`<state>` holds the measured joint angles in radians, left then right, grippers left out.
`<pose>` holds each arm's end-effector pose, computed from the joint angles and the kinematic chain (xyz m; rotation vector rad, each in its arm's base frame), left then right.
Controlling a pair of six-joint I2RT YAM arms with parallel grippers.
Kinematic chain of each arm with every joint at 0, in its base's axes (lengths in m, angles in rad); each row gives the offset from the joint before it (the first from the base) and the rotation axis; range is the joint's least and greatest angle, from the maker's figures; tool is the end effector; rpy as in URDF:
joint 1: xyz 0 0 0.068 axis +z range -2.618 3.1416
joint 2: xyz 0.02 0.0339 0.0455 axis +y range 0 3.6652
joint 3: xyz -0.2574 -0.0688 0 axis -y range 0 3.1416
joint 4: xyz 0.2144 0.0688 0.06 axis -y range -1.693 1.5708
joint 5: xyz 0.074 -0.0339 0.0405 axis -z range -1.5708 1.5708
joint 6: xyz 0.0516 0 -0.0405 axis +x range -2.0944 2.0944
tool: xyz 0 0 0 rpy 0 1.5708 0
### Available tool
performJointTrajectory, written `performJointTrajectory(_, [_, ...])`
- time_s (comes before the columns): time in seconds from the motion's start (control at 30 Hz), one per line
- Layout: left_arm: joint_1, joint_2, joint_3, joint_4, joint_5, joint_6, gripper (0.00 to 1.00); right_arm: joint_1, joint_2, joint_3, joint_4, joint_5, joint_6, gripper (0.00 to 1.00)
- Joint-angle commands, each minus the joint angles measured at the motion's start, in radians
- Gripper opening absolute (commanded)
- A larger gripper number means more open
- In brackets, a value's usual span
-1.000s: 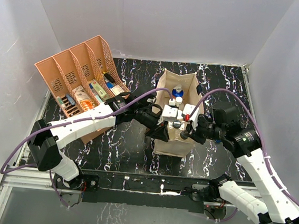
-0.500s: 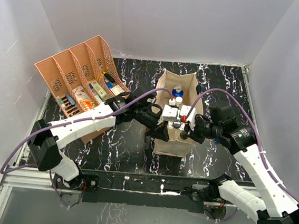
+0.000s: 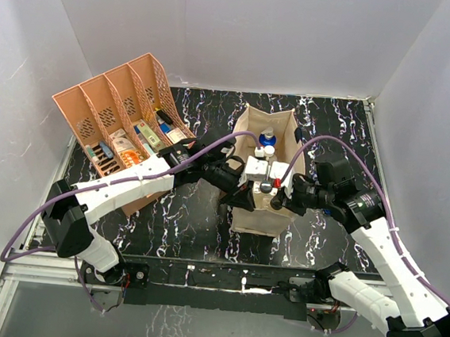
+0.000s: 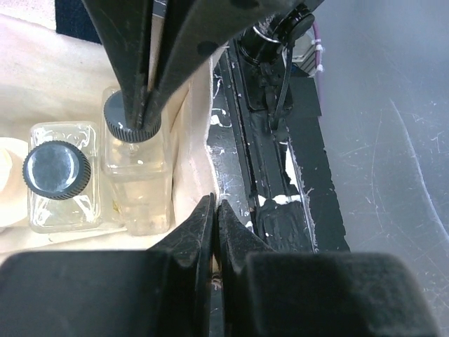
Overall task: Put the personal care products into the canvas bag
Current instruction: Adjust the care product in the canvas bag.
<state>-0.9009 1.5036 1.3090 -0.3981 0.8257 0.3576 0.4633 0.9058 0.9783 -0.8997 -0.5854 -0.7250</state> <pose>0.1659 -0.2705 0.3268 1.6518 1.4270 -1.2006 0.1213 0.0925 0.3053 -1.4970 1.7377 0.5647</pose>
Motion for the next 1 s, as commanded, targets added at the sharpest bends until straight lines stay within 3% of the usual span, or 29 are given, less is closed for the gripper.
performJointTrajectory(0.0, [-0.005,-0.059,0.084,0.063,0.038,-0.028,0.00,0.001,0.027,-0.039,-0.013,-0.019,-0.026,0.08])
performJointTrajectory(0.97, [-0.005,-0.085,0.153,0.106,0.088,-0.003,0.00,0.019,0.078,-0.047,0.012,-0.056,-0.033,0.08])
